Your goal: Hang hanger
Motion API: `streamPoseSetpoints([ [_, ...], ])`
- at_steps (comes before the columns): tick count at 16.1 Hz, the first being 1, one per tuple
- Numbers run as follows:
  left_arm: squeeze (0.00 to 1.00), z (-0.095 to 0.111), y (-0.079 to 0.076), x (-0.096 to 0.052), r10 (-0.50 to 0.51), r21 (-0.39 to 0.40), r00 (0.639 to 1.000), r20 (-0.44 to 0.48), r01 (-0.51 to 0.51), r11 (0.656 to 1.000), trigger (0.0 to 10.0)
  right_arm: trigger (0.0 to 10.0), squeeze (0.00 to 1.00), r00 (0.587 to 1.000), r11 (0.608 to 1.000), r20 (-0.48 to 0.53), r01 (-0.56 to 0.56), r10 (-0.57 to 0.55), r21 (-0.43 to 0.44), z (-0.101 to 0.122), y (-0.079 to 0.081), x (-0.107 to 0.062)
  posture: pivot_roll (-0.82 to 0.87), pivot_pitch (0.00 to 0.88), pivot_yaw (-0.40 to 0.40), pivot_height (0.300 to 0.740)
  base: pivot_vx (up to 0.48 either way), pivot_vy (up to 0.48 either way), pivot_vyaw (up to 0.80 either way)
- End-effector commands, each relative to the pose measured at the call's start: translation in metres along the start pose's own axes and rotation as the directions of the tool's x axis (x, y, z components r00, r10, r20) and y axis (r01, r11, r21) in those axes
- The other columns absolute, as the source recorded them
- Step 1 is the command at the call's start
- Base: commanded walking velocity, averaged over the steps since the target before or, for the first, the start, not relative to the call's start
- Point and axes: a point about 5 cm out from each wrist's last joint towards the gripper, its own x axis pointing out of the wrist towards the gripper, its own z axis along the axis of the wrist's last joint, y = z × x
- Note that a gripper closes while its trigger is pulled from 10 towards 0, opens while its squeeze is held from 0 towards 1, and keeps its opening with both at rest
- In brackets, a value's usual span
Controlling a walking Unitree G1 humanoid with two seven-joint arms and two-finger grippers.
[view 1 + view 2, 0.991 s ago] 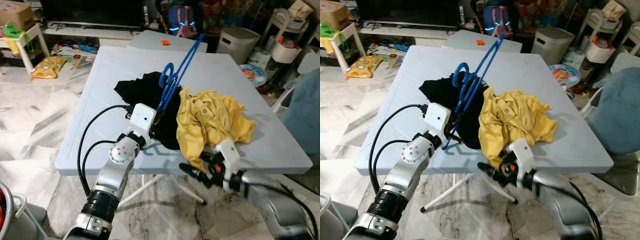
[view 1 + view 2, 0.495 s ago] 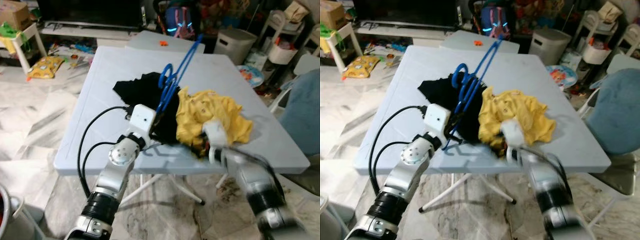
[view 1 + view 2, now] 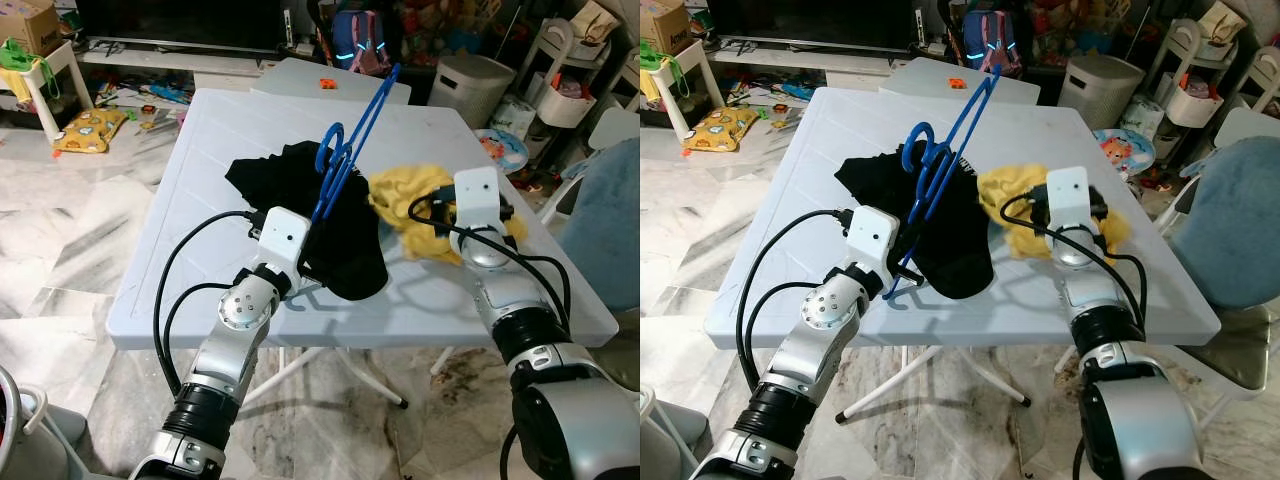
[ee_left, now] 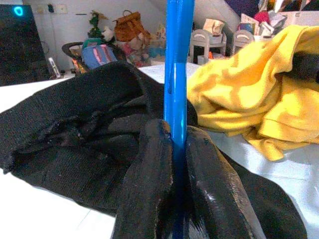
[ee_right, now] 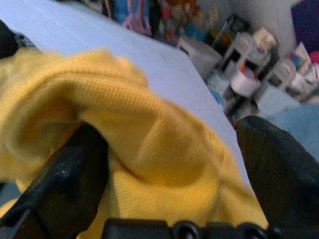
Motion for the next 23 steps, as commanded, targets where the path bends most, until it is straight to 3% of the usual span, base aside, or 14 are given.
streamPoseSetpoints([
  [1, 0.0, -0.007, -0.006, -0.001, -0.015, -0.003, 0.999, -0.035, 0.015, 1.0, 10.0, 10.0, 0.0, 0.997, 0.998, 0.065, -0.051, 0.05, 0.022, 0.002, 0.003, -0.003, 0.08, 0.0, -0.141, 0.74, 0.0, 0.0, 0.0],
  [4, 0.0, -0.007, -0.006, -0.001, -0.014, -0.006, 0.999, -0.036, 0.014, 1.0, 10.0, 10.0, 0.0, 0.982, 0.987, 0.107, -0.159, 0.154, 0.036, -0.016, 0.0, -0.019, 0.07, 0.0, -0.136, 0.74, 0.0, 0.0, 0.0],
  [7, 0.0, -0.01, -0.006, -0.002, -0.03, -0.01, 0.998, -0.047, 0.03, 1.0, 10.0, 10.0, 0.0, 0.98, 0.987, 0.127, -0.148, 0.155, -0.063, -0.039, -0.03, -0.051, 0.05, 0.0, -0.116, 0.74, 0.0, 0.0, 0.0],
  [8, 0.0, -0.01, -0.006, -0.002, -0.033, -0.01, 0.998, -0.048, 0.032, 0.999, 10.0, 10.0, 0.0, 0.98, 0.987, 0.125, -0.148, 0.154, -0.062, -0.04, -0.033, -0.054, 0.05, 0.0, -0.116, 0.74, 0.0, 0.0, 0.0],
  [9, 0.0, -0.01, -0.007, -0.001, -0.042, -0.011, 0.998, -0.049, 0.042, 0.999, 10.0, 10.0, 0.0, 0.981, 0.985, 0.081, -0.171, 0.174, -0.034, -0.052, -0.045, -0.072, 0.04, 0.0, -0.107, 0.74, 0.0, 0.0, 0.0],
  [11, 0.0, -0.01, -0.008, 0.0, -0.049, -0.011, 0.998, -0.05, 0.048, 0.999, 10.0, 10.0, 0.0, 0.97, 0.971, 0.056, -0.236, 0.237, -0.031, -0.059, -0.046, -0.088, 0.03, 0.0, -0.099, 0.74, 0.0, 0.0, 0.0],
  [13, 0.0, -0.01, -0.01, 0.001, -0.063, -0.011, 0.997, -0.05, 0.063, 0.998, 10.0, 10.0, 0.0, 0.918, 0.917, -0.003, -0.396, 0.397, -0.037, -0.067, -0.037, -0.116, 0.02, 0.0, -0.094, 0.74, 0.0, 0.0, 0.0],
  [14, 0.0, -0.01, -0.01, 0.001, -0.068, -0.01, 0.996, -0.051, 0.068, 0.998, 10.0, 10.0, 0.0, 0.855, 0.855, -0.039, -0.518, 0.516, -0.035, -0.07, -0.029, -0.134, 0.02, 0.0, -0.092, 0.74, 0.0, 0.0, 0.0],
  [16, 0.0, -0.01, -0.011, 0.002, -0.069, -0.011, 0.996, -0.049, 0.068, 0.998, 10.0, 10.0, 0.0, 0.833, 0.832, -0.042, -0.554, 0.552, -0.023, -0.068, -0.031, -0.145, 0.02, 0.0, -0.097, 0.74, 0.0, 0.0, 0.0],
  [19, 0.0, -0.011, -0.009, -0.001, -0.076, -0.03, 0.996, -0.055, 0.075, 0.997, 10.0, 10.0, 0.0, 0.875, 0.875, 0.007, -0.484, 0.484, 0.019, -0.058, -0.04, -0.146, 0.03, 0.0, -0.103, 0.74, 0.0, 0.0, 0.0],
  [23, 0.0, -0.014, -0.011, -0.012, -0.111, -0.045, 0.993, -0.049, 0.109, 0.993, 10.0, 10.0, 0.0, 0.973, 0.965, 0.085, -0.223, 0.213, 0.137, -0.04, -0.055, -0.148, 0.02, 0.0, -0.097, 0.74, 0.0, 0.0, 0.0],
])
